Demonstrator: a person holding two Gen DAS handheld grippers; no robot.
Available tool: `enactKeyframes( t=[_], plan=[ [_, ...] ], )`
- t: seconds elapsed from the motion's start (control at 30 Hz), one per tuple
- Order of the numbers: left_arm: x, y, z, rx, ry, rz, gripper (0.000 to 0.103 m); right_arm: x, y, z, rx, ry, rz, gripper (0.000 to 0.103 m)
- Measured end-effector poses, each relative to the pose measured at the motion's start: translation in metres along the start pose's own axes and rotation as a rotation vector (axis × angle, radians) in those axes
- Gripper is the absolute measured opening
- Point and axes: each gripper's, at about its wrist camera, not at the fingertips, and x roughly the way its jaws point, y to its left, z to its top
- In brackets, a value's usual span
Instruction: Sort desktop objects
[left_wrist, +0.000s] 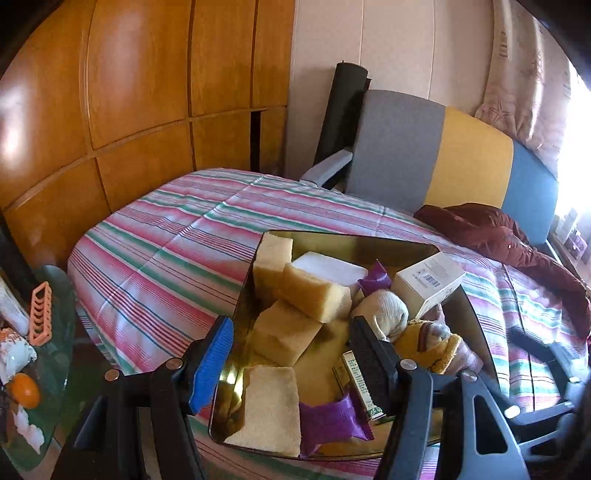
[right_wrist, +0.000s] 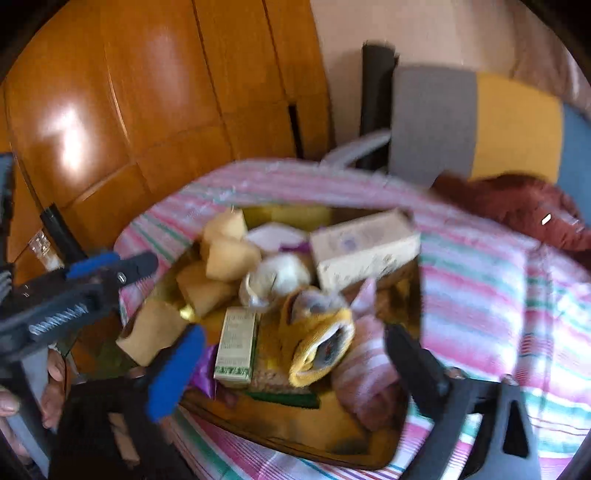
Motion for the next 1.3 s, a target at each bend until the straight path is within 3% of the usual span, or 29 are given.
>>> enactKeyframes(
  t=[0.13,0.27,0.57,0.9,1.2,1.3],
  plan=[
    [-0.010,-0.005,0.001,0.006,-0.028,0.036,0.066,-0.027,0.012,0.005,-0.066,-0.116,-0.181,0.103],
    [-0.022,-0.011,0.002,0.012,-0.056,0.090,0.066,-0.031,0.021,0.007,-0.111,-0.067,-0.331,0.103],
    [-0.038,-0.022,-0.004,0.023,-0.083,0.139,0.066,-0.027,0.027,-0.009,-0.088,0.000,-0.336,0.103],
    [-0.034,-0.026,-0.013,-0.001,-0.020,0.056,0.065,-0.031,0.027,-0.018,-0.035,-0.007,-0.327,0.103],
    [-0.029,-0.028,-0.018,0.008,0.009,0.040,0.064,-0.031,0.023,-0.020,0.003,-0.008,-0.314,0.103],
    [-0.027,-0.029,-0.018,0.030,0.014,0.049,0.059,-0.029,0.024,-0.020,0.002,-0.006,-0.315,0.103]
  ],
)
